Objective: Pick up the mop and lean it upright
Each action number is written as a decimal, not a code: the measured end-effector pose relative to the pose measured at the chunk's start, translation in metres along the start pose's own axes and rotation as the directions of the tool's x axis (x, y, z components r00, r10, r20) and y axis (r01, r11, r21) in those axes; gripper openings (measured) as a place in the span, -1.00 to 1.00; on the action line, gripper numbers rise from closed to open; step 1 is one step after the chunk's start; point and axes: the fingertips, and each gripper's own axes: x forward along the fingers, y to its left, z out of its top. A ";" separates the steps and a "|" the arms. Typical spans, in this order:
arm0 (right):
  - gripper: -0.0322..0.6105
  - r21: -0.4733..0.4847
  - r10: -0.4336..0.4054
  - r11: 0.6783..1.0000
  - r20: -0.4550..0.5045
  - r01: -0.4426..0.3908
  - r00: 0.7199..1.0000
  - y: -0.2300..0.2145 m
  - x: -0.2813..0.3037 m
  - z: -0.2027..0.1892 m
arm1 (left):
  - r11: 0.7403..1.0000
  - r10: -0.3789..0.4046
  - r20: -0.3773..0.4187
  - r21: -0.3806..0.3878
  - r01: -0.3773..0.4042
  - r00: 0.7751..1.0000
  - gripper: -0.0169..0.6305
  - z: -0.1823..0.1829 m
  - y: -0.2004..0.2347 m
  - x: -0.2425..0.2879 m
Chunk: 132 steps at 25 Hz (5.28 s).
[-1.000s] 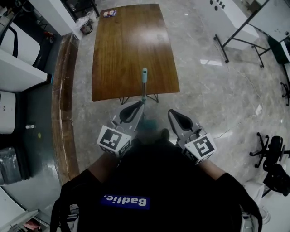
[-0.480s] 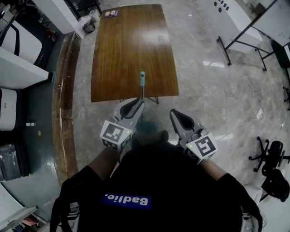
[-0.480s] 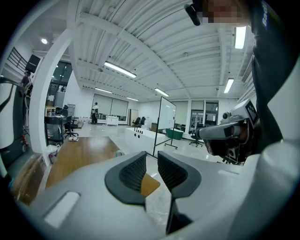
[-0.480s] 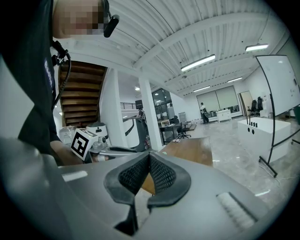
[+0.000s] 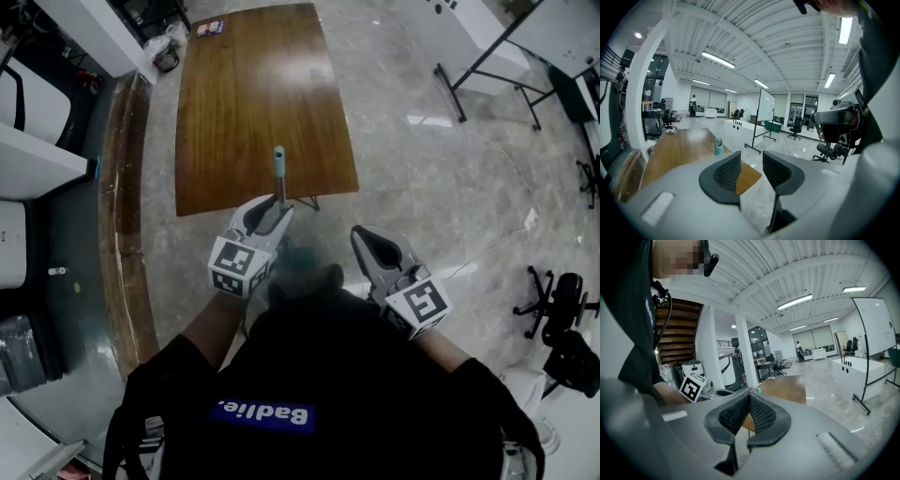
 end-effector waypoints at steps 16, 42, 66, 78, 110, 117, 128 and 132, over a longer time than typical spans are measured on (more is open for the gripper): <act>-0.89 0.014 -0.095 0.995 -0.025 0.096 0.995 -0.019 -0.027 -0.014 | 1.000 0.026 -0.095 -0.003 -0.026 0.995 -0.25 -0.032 0.030 0.042; -0.89 0.024 -0.184 0.982 -0.066 0.186 0.981 -0.035 -0.054 -0.026 | 0.994 0.077 -0.273 -0.049 -0.094 0.959 -0.13 -0.116 0.081 0.114; -0.89 0.048 -0.131 0.990 -0.052 0.134 0.990 -0.034 -0.060 -0.027 | 0.992 0.108 -0.269 -0.027 -0.120 0.957 -0.63 -0.126 0.073 0.103; -0.89 0.017 0.002 1.000 -0.024 -0.001 1.000 -0.004 -0.039 -0.013 | 0.996 0.080 -0.267 -0.004 -0.085 0.960 -0.61 -0.138 0.023 0.038; -0.89 -0.030 0.292 0.956 0.036 -0.291 0.956 0.046 0.009 0.005 | 0.985 0.162 0.127 0.042 -0.169 0.979 -0.61 0.047 -0.044 -0.077; -0.89 -0.027 0.370 0.929 0.013 -0.370 0.929 0.059 0.020 -0.001 | 0.977 0.210 0.153 -0.008 -0.211 0.966 -0.61 0.059 -0.054 -0.100; -0.89 -0.025 0.508 0.861 -0.020 -0.508 0.861 0.077 0.035 -0.008 | 0.951 0.310 0.150 -0.047 -0.307 0.939 -0.61 0.064 -0.062 -0.119; -0.89 -0.007 0.563 0.826 -0.042 -0.564 0.825 0.092 0.044 -0.006 | 0.927 0.376 0.145 -0.073 -0.369 0.915 -0.61 0.062 -0.054 -0.127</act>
